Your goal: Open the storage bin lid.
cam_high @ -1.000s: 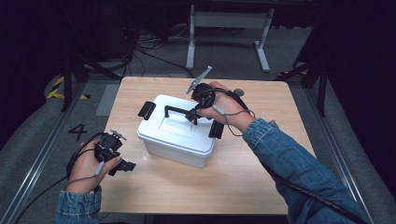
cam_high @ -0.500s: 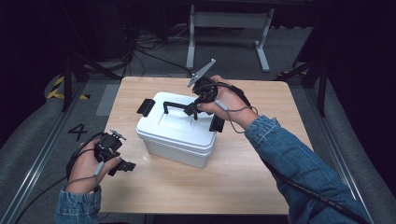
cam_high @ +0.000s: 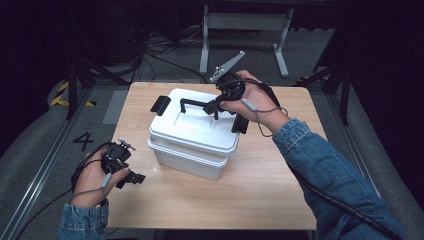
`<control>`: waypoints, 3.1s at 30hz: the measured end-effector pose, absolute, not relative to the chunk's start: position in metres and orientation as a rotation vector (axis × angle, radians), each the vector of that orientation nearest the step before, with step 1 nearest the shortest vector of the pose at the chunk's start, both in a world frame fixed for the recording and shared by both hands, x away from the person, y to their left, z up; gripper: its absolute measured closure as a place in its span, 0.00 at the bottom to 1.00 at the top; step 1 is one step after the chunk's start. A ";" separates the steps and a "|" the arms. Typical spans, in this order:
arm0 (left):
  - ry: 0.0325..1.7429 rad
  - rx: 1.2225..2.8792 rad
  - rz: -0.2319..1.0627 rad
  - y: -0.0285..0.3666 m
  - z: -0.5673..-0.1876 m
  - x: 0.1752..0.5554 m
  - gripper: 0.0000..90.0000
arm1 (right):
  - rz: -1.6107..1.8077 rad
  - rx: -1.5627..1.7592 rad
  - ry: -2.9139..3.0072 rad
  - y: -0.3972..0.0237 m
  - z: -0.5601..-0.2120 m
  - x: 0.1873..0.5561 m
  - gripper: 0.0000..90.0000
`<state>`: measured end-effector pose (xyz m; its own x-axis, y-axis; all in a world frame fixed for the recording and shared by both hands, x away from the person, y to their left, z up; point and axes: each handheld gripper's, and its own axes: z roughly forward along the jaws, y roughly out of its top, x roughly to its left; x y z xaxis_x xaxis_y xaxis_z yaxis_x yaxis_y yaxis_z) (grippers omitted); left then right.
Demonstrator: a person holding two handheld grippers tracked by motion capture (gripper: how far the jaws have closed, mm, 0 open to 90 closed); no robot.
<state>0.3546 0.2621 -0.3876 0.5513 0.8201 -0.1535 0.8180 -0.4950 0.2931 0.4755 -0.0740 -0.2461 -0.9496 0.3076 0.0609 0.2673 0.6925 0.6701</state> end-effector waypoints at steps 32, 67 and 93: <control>1.361 2.464 -0.011 0.263 -0.391 0.357 0.23 | 1.163 0.721 2.681 -0.186 -0.226 0.486 0.94; 1.325 2.526 -0.015 0.260 -0.398 0.363 0.23 | 1.023 1.047 2.543 -0.295 -0.290 0.514 0.94; 1.333 2.528 -0.016 0.262 -0.400 0.364 0.23 | 1.022 1.098 2.574 -0.309 -0.374 0.507 0.94</control>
